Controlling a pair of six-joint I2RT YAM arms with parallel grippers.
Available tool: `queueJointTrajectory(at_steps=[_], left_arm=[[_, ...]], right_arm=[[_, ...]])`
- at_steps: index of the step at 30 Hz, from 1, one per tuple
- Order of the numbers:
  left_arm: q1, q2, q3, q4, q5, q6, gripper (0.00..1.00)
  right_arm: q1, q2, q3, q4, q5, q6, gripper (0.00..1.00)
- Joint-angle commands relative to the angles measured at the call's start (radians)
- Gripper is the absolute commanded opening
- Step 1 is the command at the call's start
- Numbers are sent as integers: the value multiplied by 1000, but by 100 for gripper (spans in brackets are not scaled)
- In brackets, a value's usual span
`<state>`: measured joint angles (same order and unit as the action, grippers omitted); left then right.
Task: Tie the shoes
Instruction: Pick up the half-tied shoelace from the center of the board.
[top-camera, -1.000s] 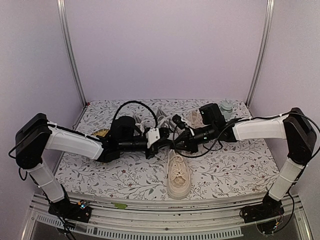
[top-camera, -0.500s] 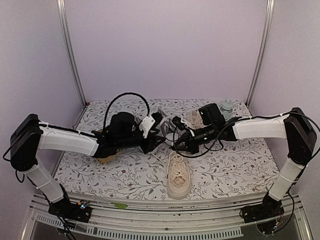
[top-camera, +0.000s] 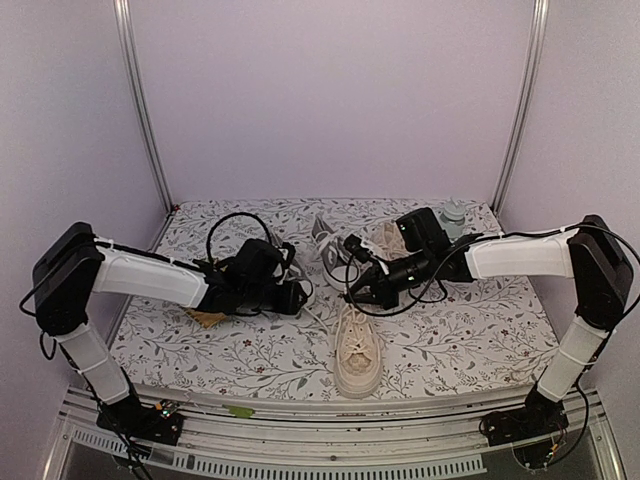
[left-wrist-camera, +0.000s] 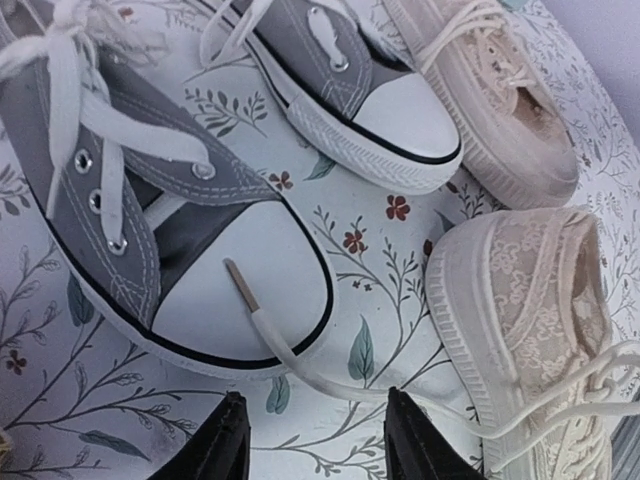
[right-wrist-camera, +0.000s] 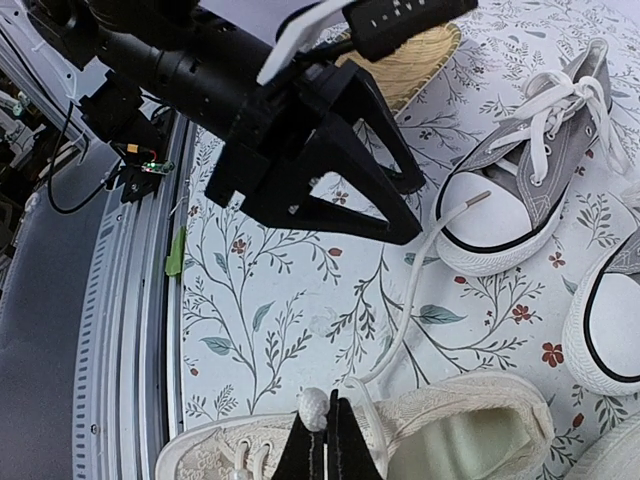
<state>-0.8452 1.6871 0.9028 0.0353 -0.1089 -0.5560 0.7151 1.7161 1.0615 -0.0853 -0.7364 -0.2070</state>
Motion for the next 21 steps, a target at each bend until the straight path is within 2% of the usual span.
queueJointTrajectory(at_steps=[1,7,10,15,21], left_arm=[[-1,91,57,-4,20,-54,47],[7,191,118,-18,52,-50,47],[24,212,120,-15,67,-59,43],[29,220,123,-15,87,-63,22],[33,203,106,29,129,-53,22]], right_arm=[[14,-26,24,-3,7,-11,1],[15,-28,22,0,10,-5,1],[16,-29,22,-1,9,-3,1],[15,-27,23,-5,13,-5,1],[15,-15,33,-25,18,-13,1]])
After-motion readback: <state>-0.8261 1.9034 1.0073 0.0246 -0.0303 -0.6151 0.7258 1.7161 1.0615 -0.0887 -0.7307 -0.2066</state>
